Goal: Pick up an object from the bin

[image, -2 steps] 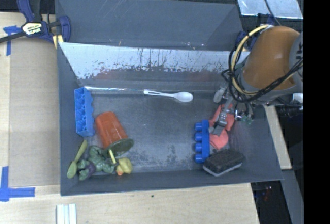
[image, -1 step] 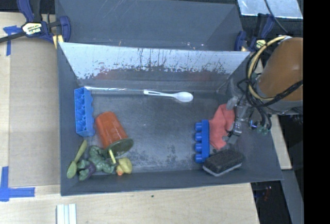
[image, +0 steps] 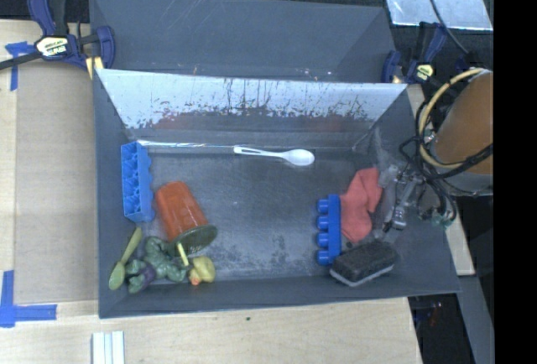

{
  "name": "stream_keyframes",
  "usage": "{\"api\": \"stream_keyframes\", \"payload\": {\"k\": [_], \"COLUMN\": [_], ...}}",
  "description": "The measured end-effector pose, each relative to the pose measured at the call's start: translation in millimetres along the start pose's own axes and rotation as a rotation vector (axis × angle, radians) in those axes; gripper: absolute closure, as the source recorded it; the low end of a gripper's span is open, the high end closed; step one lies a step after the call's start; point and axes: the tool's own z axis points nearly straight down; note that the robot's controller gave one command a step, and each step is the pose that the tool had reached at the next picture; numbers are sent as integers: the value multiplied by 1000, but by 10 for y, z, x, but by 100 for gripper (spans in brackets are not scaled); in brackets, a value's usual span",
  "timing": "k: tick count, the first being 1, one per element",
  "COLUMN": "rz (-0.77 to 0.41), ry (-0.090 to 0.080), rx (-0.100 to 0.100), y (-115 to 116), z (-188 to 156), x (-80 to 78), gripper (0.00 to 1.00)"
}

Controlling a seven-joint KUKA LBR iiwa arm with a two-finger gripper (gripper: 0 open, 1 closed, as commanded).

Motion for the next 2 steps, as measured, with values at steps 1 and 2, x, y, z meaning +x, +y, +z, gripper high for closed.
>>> {"api": "stream_keyframes", "payload": {"k": [1, 2], "rz": [-19, -48], "ry": [-6, 0], "rx": [2, 1], "y": [77, 345], "z": [282, 439], "x": [-315, 280], "gripper": [0, 0]}}
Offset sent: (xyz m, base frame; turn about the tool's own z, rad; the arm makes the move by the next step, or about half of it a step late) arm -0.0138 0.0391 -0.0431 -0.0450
